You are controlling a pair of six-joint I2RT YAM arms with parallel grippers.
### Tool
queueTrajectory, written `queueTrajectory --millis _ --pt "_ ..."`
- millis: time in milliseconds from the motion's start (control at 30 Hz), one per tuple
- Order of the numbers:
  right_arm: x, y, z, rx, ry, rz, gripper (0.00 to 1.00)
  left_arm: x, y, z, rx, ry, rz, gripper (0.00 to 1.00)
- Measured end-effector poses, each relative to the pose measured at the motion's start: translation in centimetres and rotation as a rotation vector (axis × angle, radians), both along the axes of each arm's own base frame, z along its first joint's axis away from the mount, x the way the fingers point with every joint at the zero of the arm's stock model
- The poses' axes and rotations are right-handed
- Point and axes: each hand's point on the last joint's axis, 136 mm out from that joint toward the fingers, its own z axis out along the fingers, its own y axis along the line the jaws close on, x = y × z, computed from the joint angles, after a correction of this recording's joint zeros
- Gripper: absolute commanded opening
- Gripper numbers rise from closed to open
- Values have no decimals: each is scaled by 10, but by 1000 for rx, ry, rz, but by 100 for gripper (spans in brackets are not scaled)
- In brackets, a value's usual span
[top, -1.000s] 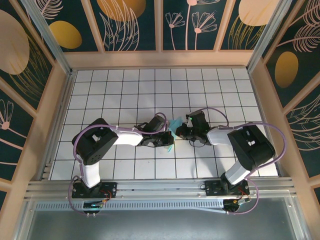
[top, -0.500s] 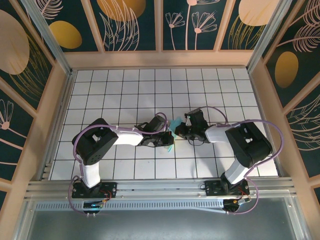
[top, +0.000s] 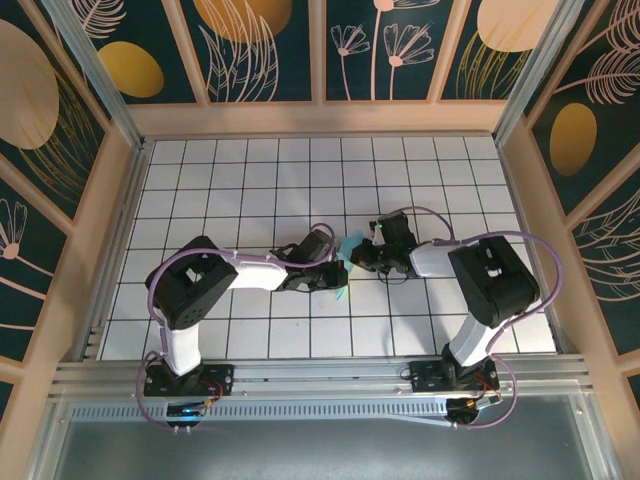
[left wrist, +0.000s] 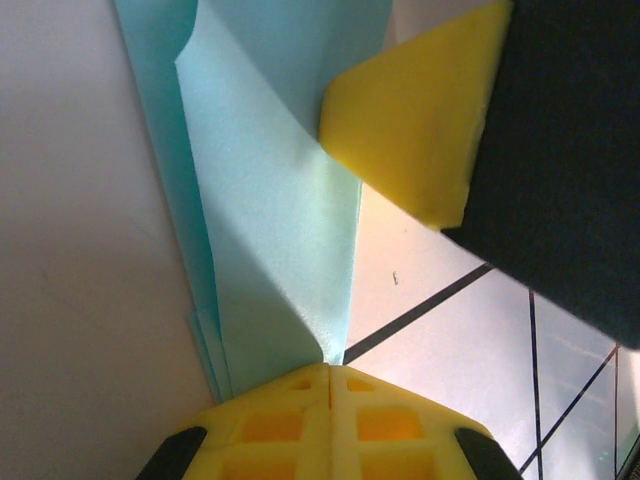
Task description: Fold a paper plane with a square sheet of paper (fold left side to right side)
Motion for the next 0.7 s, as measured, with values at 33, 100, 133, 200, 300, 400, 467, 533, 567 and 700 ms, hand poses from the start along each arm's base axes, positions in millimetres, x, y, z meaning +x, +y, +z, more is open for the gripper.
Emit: queueTrajectory --millis 33,100,133,200,300,400,467,533,567,700 --pt "2 -1 0 0 2 2 0 1 0 0 0 -4 0 0" --pt "5 -1 0 4 7 4 0 2 0 0 0 -10 2 0" --pt "7 -2 0 4 8 3 0 2 -1 0 -1 -11 2 0" --pt "12 -4 0 5 9 2 0 2 -1 0 -1 -12 3 0" --pt "16 -6 0 12 19 4 0 4 -1 1 -3 -20 8 0" --pt "22 -8 0 18 21 4 0 6 -1 1 -3 -28 13 0" --pt "24 -9 0 21 24 9 0 8 -1 1 -2 -34 18 0" --pt "28 -9 0 26 29 11 0 9 -1 1 -3 -37 21 0" --pt "30 -9 0 26 29 11 0 10 -1 1 -4 -39 22 0" --pt "39 -13 0 25 28 -2 0 11 -1 1 -5 -40 24 0"
